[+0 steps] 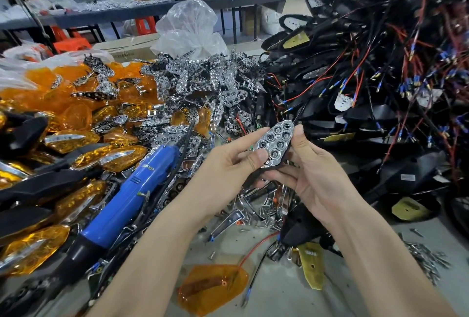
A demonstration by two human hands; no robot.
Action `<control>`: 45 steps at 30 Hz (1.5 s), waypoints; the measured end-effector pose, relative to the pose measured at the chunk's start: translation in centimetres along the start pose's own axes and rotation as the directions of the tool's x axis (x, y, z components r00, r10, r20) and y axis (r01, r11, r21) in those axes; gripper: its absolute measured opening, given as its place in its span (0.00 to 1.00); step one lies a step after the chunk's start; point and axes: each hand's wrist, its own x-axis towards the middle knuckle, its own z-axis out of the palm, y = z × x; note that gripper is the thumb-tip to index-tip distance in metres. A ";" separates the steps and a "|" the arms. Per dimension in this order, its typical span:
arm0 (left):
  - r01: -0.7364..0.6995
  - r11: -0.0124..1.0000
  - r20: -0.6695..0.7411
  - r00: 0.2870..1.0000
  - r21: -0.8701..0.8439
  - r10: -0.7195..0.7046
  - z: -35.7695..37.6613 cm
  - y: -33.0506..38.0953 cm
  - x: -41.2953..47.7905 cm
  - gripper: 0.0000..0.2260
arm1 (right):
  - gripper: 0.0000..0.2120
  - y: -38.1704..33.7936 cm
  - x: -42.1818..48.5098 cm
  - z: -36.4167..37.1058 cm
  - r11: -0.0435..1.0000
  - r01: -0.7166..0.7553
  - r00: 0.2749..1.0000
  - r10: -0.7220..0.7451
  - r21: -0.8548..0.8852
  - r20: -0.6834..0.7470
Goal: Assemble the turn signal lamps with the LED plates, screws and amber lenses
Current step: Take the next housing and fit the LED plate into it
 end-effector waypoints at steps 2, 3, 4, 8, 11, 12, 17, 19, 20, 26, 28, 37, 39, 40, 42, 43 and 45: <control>0.004 1.000 0.000 1.000 -0.022 -0.004 0.0 -0.1 0.0 0.17 | 0.22 0.0 0.0 0.1 1.000 0.000 1.000 0.000 0.006 -0.001; 0.004 1.000 -0.001 1.000 -0.027 -0.004 0.0 -0.1 0.0 0.17 | 0.22 0.0 0.0 0.1 1.000 0.000 1.000 0.000 0.006 -0.001; 0.003 1.000 -0.004 1.000 -0.026 -0.003 0.0 -0.2 0.0 0.17 | 0.22 0.0 0.0 0.0 1.000 0.000 1.000 0.000 0.005 -0.003; -0.003 1.000 -0.011 1.000 -0.018 0.002 0.1 -0.4 0.0 0.16 | 0.23 -0.1 -0.1 0.0 1.000 -0.011 1.000 0.011 0.004 -0.010; 0.018 0.999 -0.021 1.000 -0.050 -0.019 0.0 -0.4 -0.1 0.16 | 0.23 -0.1 -0.1 0.0 1.000 -0.014 1.000 0.014 -0.006 -0.009; 0.030 0.997 -0.027 0.999 -0.070 -0.032 0.0 -0.5 -0.1 0.16 | 0.24 -0.1 -0.1 0.0 1.000 -0.015 1.000 0.015 -0.008 -0.008; 0.073 0.986 -0.041 0.996 -0.149 -0.080 0.0 -0.6 0.1 0.18 | 0.23 -0.2 -0.3 0.2 1.000 -0.017 1.000 0.017 0.005 0.004; 0.083 0.983 -0.030 0.996 -0.164 -0.089 -0.1 -0.6 0.1 0.18 | 0.22 -0.2 -0.3 0.2 1.000 -0.014 1.000 0.014 0.006 0.006; 0.086 0.981 -0.027 0.995 -0.173 -0.092 -0.2 -0.6 0.1 0.18 | 0.22 -0.1 -0.4 0.2 1.000 -0.012 1.000 0.012 0.009 0.005; 0.085 0.972 -0.013 0.996 -0.220 -0.090 -0.3 -0.7 0.2 0.19 | 0.19 -0.2 -0.4 0.2 0.999 -0.004 1.000 0.003 0.032 0.015; 0.087 0.971 -0.008 0.996 -0.224 -0.091 -0.4 -0.8 0.2 0.19 | 0.18 -0.2 -0.3 0.2 1.000 -0.002 1.000 0.002 0.027 0.019; 0.048 0.983 -0.041 0.998 -0.175 -0.056 -0.2 -0.9 0.3 0.16 | 0.19 -0.1 -0.2 0.1 1.000 0.008 1.000 -0.008 0.017 0.023; 0.022 0.994 -0.054 0.998 -0.108 -0.028 0.0 -0.8 0.2 0.16 | 0.19 -0.1 -0.2 0.0 1.000 0.009 1.000 -0.010 0.020 0.015; 0.005 0.997 -0.062 0.998 -0.071 -0.010 0.1 -0.8 0.1 0.16 | 0.19 -0.1 -0.1 0.0 1.000 0.012 1.000 -0.012 0.021 0.016; -0.030 0.999 -0.077 0.997 -0.012 0.029 0.2 -0.7 0.0 0.17 | 0.19 -0.1 -0.1 -0.1 1.000 0.018 1.000 -0.018 0.016 0.022; -0.044 0.999 -0.081 0.996 0.006 0.044 0.4 -0.6 -0.1 0.17 | 0.19 -0.1 -0.1 -0.1 1.000 0.019 1.000 -0.020 0.017 0.024; -0.064 0.997 -0.094 0.993 0.044 0.068 0.6 -0.6 -0.2 0.17 | 0.20 0.0 0.0 -0.2 0.999 0.022 1.000 -0.023 0.026 0.021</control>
